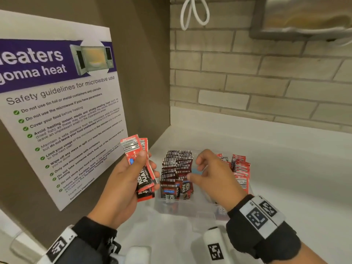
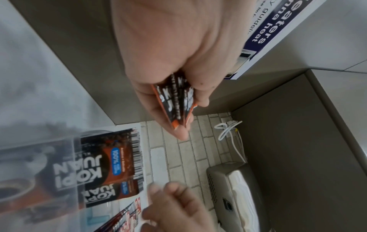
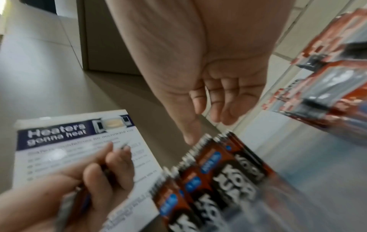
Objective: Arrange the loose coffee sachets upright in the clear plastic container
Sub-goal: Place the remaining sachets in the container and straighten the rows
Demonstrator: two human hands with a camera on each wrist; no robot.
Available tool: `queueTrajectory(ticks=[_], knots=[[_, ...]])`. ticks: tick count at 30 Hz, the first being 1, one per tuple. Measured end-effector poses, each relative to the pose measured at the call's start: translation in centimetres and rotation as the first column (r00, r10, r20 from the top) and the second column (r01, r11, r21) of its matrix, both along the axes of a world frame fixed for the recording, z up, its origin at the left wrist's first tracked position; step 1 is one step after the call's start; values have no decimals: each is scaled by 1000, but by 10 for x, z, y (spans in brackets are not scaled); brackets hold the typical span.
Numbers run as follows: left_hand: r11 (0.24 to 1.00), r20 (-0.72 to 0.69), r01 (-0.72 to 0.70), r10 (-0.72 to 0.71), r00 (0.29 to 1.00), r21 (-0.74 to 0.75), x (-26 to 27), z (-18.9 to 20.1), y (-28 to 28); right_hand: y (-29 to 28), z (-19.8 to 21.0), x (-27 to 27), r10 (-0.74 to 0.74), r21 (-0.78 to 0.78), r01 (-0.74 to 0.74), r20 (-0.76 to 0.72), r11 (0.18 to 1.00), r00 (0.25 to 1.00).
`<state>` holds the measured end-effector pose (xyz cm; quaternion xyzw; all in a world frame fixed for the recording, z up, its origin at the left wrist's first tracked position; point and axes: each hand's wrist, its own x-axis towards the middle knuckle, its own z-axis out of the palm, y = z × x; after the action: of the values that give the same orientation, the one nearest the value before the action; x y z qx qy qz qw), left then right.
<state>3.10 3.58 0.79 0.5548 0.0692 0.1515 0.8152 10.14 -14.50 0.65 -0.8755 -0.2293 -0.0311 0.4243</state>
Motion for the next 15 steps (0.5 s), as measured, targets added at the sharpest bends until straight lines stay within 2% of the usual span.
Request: queueTrajectory(ticks=[3, 6, 8, 12, 15], knots=[[998, -18, 23, -22, 1000, 60, 4, 7, -7, 13, 21, -16, 117, 248, -98, -62, 964, 991], [994, -2, 76, -76, 997, 78, 7, 12, -19, 31, 22, -29, 281, 368, -195, -195, 909, 940], [990, -5, 135, -135, 991, 45, 8, 13, -22, 38, 18, -31, 273, 418, -166, -211, 893, 939], [963, -14, 246, -249, 968, -114, 5, 14, -15, 39, 18, -29, 194, 450, -86, -199, 889, 961], [967, 9, 244, -244, 970, -71, 4, 11, -14, 40, 17, -30, 153, 436, -65, -169, 898, 974]])
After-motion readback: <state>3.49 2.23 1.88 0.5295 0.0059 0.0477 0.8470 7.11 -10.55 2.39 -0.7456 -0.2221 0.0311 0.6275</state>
